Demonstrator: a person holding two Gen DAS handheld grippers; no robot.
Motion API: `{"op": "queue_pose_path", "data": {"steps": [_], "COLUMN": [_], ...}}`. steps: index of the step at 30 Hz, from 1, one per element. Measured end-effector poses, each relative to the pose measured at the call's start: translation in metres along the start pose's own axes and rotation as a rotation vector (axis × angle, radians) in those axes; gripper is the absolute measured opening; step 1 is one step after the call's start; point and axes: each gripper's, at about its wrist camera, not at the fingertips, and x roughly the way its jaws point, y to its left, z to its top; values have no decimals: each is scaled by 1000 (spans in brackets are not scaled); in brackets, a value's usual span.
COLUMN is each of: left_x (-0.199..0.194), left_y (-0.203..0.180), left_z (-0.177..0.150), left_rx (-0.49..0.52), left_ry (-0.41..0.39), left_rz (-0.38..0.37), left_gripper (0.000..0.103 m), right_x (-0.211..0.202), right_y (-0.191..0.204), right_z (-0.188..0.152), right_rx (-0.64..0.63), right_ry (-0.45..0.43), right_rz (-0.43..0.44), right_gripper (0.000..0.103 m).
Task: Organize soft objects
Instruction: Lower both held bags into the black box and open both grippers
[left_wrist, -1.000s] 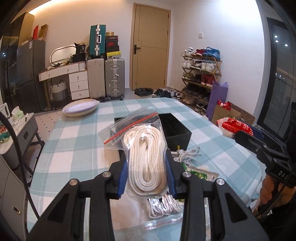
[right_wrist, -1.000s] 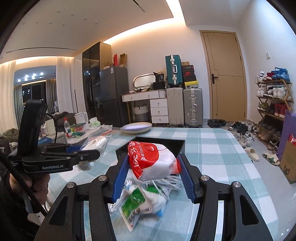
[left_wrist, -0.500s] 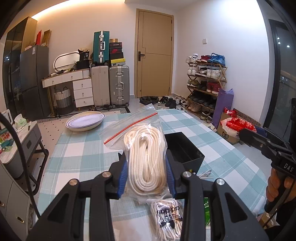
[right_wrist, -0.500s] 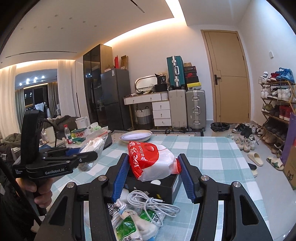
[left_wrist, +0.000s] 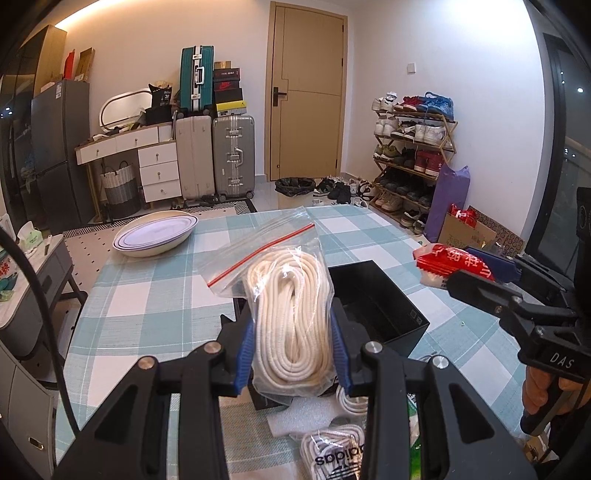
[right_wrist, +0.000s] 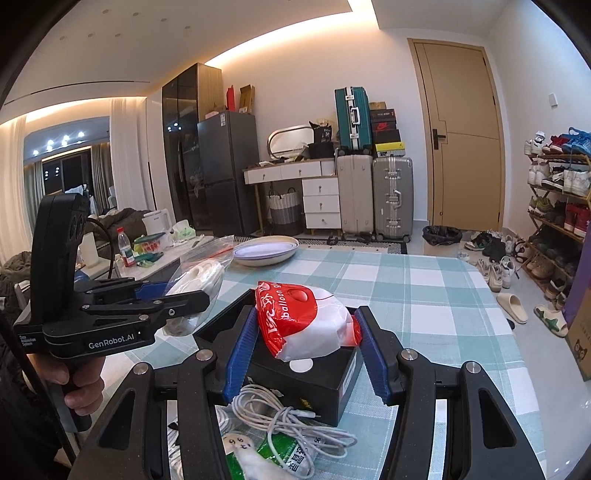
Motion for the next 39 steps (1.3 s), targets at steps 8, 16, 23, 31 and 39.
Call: {"op": "queue_pose_path", "data": {"steps": [8, 16, 23, 31, 39], "left_x": [26, 49, 67, 79, 84], "left_y": [-3, -5, -4, -4, -5], "left_z": [-1, 7, 6, 3, 0], "left_rx": [8, -1, -3, 2, 3], "left_ry": [51, 81, 105, 121, 148], "left_rz": [1, -5, -9, -9, -36], "left_gripper": [35, 35, 35, 35, 45], "right_x": [30, 57, 73, 91, 93], "right_y": [-4, -8, -7, -14, -18], "right_z": [-4, -4, -8, -12, -14], "right_rx": [-10, -27, -61, -63, -53], "right_ry": [55, 99, 136, 170, 174], "right_rz": [-3, 6, -9, -16, -7], "right_gripper": [55, 55, 55, 55, 65]}}
